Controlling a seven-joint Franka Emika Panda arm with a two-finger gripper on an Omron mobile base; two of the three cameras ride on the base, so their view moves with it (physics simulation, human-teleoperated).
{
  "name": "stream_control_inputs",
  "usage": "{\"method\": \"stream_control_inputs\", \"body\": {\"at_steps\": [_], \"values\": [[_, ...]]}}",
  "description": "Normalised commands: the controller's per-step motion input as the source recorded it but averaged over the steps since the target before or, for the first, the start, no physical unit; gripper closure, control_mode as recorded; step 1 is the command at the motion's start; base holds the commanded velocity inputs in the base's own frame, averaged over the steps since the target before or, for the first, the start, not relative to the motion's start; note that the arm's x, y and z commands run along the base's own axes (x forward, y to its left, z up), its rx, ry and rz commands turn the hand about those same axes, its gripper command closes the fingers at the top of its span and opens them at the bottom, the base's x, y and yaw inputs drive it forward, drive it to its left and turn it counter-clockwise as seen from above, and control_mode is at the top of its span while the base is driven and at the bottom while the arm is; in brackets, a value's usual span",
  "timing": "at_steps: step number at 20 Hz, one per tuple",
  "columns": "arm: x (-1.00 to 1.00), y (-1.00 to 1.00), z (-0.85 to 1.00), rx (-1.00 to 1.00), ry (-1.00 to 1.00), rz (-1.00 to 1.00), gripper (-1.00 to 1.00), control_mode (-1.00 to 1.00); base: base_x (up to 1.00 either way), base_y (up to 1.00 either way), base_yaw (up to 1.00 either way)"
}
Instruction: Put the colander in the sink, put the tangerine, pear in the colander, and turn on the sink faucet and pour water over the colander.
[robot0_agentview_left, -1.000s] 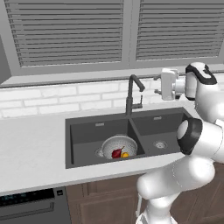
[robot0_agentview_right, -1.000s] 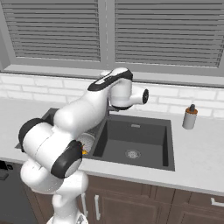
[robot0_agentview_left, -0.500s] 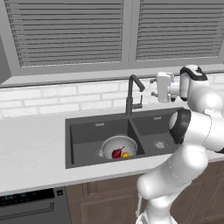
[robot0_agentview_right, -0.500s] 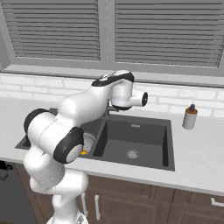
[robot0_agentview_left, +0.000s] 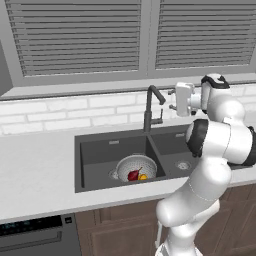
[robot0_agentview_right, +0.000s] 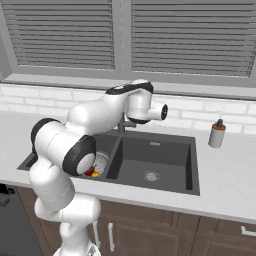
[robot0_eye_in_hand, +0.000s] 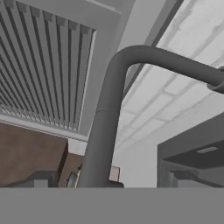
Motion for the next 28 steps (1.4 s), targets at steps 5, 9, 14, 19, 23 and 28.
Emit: {"method": "stream_control_inputs", "body": {"at_steps": [5, 9, 14, 19, 23, 28], "values": [[0.0, 0.45, 0.0, -0.01, 0.0, -0.04, -1.0, -1.0, 0.0, 0.0, 0.0], [0.03, 0.28, 0.0, 0.0, 0.0, -0.03, -1.0, -1.0, 0.0, 0.0, 0.0], [0.18, 0.25, 0.0, 0.0, 0.0, -0.02, -1.0, -1.0, 0.0, 0.0, 0.0], [0.44, 0.2, 0.0, 0.0, 0.0, 0.0, -1.0, -1.0, 0.0, 0.0, 0.0], [0.33, 0.27, 0.0, 0.0, 0.0, 0.0, -1.0, -1.0, 0.0, 0.0, 0.0], [0.11, 0.44, 0.0, 0.0, -0.01, -0.05, -1.0, -1.0, 0.0, 0.0, 0.0]]}}
